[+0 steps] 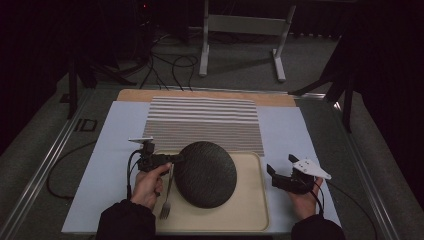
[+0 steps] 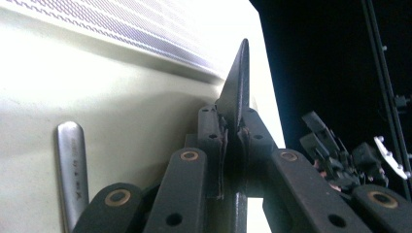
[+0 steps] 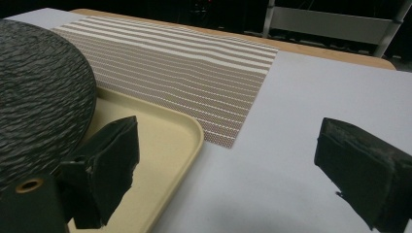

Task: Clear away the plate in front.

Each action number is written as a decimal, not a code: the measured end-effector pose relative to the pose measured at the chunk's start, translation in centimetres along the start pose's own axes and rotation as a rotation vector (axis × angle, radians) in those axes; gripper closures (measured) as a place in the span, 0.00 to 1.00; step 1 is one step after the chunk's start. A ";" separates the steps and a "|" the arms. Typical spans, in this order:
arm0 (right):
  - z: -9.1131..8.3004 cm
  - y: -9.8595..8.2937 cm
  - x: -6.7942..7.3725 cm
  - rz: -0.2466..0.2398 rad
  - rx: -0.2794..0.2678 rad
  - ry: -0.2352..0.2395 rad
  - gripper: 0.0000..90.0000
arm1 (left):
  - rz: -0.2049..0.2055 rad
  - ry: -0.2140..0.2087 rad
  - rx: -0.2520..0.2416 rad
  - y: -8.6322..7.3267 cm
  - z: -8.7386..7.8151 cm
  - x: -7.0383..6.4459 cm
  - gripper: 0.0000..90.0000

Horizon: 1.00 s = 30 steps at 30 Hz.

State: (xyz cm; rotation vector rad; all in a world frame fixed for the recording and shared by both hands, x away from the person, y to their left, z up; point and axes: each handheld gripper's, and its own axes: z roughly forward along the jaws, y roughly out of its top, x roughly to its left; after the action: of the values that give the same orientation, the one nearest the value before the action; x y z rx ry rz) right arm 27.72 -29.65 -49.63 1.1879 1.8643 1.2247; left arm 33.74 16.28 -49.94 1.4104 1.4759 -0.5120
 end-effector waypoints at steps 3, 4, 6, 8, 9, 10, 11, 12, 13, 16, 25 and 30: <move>0.0 0.0 0.0 0.000 0.000 0.000 0.10 | 0.000 0.000 0.007 -0.3 0.0 0.0 0.93; 0.0 0.0 0.0 0.000 0.000 0.000 0.10 | 0.002 -0.005 0.013 -0.5 0.0 0.1 0.93; 0.0 0.0 0.0 0.001 0.001 0.000 0.10 | -0.003 -0.007 0.016 -0.7 0.0 0.1 0.93; 0.0 0.0 0.0 0.000 0.001 0.000 0.10 | -0.003 -0.007 0.016 -0.7 0.0 0.1 0.93; 0.0 0.0 0.0 0.000 0.001 0.000 0.10 | 0.003 -0.010 0.031 -1.0 0.1 0.2 0.93; 0.0 0.0 0.0 0.000 0.001 0.000 0.10 | 0.004 -0.008 0.035 -1.1 0.2 0.3 0.93; 0.0 0.0 0.0 0.000 0.001 -0.001 0.10 | 0.003 -0.006 0.038 -1.1 0.2 0.3 0.94; 0.0 0.0 0.0 0.000 0.001 -0.001 0.10 | 0.009 -0.003 0.042 -1.2 0.1 0.4 0.94; 0.0 0.0 0.0 -0.001 0.001 -0.001 0.10 | 0.016 0.004 0.043 -1.2 0.1 0.4 0.94; 0.0 0.0 0.0 0.000 0.002 0.000 0.10 | 0.034 0.019 0.053 -1.3 -0.1 0.2 0.95; 0.1 0.0 0.1 0.000 0.005 0.000 0.10 | 0.074 0.056 0.069 -1.4 -0.1 0.1 0.96; 0.1 0.0 0.1 -0.001 0.005 0.000 0.10 | 0.091 0.073 0.073 -1.5 -0.1 0.0 0.96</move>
State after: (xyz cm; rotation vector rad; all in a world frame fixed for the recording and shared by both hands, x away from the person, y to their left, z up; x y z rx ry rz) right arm 27.78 -29.54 -49.71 1.1895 1.8687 1.2208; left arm 32.36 16.01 -50.37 1.5607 1.4555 -0.4663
